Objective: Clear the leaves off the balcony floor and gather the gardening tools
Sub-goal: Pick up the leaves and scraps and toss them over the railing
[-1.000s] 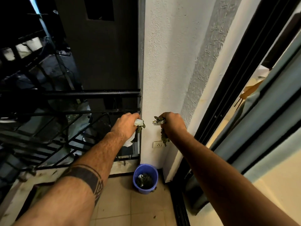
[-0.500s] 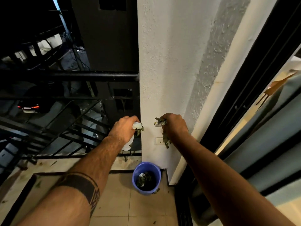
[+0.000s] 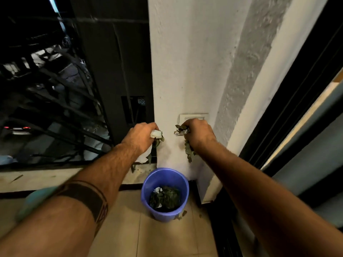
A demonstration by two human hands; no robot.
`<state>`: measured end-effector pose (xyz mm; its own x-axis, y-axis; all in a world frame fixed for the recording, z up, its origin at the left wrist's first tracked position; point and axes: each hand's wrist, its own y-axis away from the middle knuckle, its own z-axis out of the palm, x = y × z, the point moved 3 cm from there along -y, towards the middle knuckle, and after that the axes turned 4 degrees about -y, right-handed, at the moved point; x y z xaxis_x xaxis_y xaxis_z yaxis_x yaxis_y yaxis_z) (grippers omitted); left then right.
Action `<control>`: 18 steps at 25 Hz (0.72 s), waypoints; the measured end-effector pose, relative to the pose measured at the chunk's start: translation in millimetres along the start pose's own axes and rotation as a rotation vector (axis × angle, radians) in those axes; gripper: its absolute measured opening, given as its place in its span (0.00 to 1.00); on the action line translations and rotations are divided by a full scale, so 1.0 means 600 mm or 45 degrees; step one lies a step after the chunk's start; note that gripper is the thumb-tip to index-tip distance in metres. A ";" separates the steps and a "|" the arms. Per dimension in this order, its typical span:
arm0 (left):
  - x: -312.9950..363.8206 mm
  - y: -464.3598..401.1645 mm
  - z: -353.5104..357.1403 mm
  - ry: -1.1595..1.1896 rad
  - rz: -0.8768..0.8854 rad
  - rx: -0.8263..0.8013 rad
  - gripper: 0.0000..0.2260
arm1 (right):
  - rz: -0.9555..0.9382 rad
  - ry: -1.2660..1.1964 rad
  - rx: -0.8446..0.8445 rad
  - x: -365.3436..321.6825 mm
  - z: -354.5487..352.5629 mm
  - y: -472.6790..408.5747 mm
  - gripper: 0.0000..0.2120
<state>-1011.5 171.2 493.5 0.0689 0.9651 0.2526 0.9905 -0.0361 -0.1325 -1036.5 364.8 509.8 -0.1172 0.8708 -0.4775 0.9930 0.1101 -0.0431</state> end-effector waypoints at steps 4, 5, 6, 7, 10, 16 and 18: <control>-0.059 -0.020 0.194 -0.033 0.021 -0.007 0.13 | -0.004 -0.025 0.049 0.088 0.173 -0.037 0.25; -0.071 -0.020 0.232 -0.031 0.022 -0.010 0.13 | -0.006 -0.032 0.056 0.103 0.207 -0.042 0.25; -0.082 -0.018 0.273 -0.016 0.020 -0.010 0.14 | -0.011 -0.037 0.060 0.119 0.246 -0.045 0.24; -0.090 -0.015 0.311 0.008 0.019 -0.006 0.14 | -0.012 -0.046 0.063 0.133 0.281 -0.047 0.23; -0.109 -0.007 0.400 0.086 -0.006 -0.011 0.14 | 0.012 -0.070 0.020 0.167 0.374 -0.042 0.23; -0.135 -0.003 0.478 0.334 -0.110 0.021 0.12 | 0.120 -0.096 -0.057 0.186 0.451 -0.041 0.25; -0.136 -0.004 0.488 0.360 -0.132 0.045 0.13 | 0.146 -0.105 -0.056 0.186 0.458 -0.042 0.26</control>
<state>-1054.6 168.2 192.4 0.0027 0.8524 0.5229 0.9896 0.0731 -0.1242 -1070.2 327.4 216.3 0.0005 0.8366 -0.5479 0.9979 0.0347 0.0538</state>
